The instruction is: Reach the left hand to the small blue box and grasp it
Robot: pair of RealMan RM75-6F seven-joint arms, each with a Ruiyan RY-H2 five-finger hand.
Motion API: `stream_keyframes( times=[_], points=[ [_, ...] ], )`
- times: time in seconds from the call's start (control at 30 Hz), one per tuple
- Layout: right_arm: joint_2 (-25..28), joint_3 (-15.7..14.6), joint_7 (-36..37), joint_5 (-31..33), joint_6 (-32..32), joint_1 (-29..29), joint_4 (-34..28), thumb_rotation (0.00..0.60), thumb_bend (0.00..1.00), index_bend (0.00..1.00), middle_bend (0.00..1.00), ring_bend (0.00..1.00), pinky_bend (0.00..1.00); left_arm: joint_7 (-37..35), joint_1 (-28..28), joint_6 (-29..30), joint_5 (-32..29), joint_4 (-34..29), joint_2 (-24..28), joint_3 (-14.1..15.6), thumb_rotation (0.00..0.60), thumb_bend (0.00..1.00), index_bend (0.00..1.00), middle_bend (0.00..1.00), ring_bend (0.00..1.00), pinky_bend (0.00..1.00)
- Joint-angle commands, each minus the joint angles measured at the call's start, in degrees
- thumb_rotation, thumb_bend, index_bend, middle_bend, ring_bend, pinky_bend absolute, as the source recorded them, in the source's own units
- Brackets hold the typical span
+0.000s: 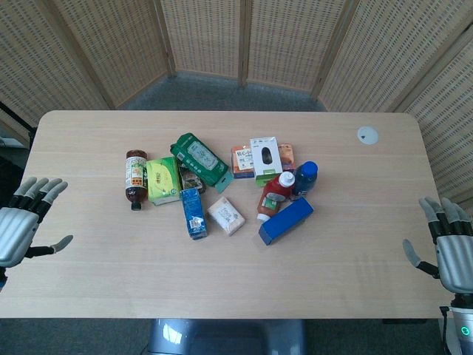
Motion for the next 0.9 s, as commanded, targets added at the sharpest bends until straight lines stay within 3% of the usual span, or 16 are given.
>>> stream_keyframes(
  times=[0.03, 0.43, 0.6, 0.73, 0.9],
  points=[
    [0.0, 0.0, -0.1, 0.0, -0.2, 0.1, 0.0, 0.006, 0.39, 0.0, 0.0, 0.0, 0.0, 0.0, -0.2, -0.3, 0.1, 0.0, -0.1, 0.0, 0.475, 0.27, 0.0, 0.0, 0.0, 0.0],
    [-0.1, -0.5, 1.4, -1.2, 1.5, -0.9, 0.4, 0.005, 0.39, 0.0, 0.0, 0.0, 0.0, -2.5, -3.8, -4.9, 2.6, 1.6, -0.1, 0.0, 0.477, 0.27, 0.0, 0.0, 0.0, 0.0],
    [-0.1, -0.6, 0.8, -1.2, 1.7, -1.2, -0.2, 0.011, 0.39, 0.0, 0.0, 0.0, 0.0, -3.3, -9.0, -11.3, 5.8, 4.3, -0.4, 0.2, 0.519, 0.27, 0.0, 0.0, 0.0, 0.0],
    [0.4, -0.6, -0.5, -1.5, 2.1, -1.4, -1.4, 0.005, 0.39, 0.0, 0.0, 0.0, 0.0, 1.0, -13.3, -16.3, 8.5, 6.3, -1.9, 0.1, 0.56, 0.27, 0.0, 0.0, 0.0, 0.0],
    [1.3, -0.6, -1.8, -1.3, 2.9, -2.1, -2.9, 0.009, 0.39, 0.0, 0.0, 0.0, 0.0, 4.9, -18.8, -22.7, 9.9, 8.4, -5.7, -0.4, 0.564, 0.27, 0.0, 0.0, 0.0, 0.0]
  ],
)
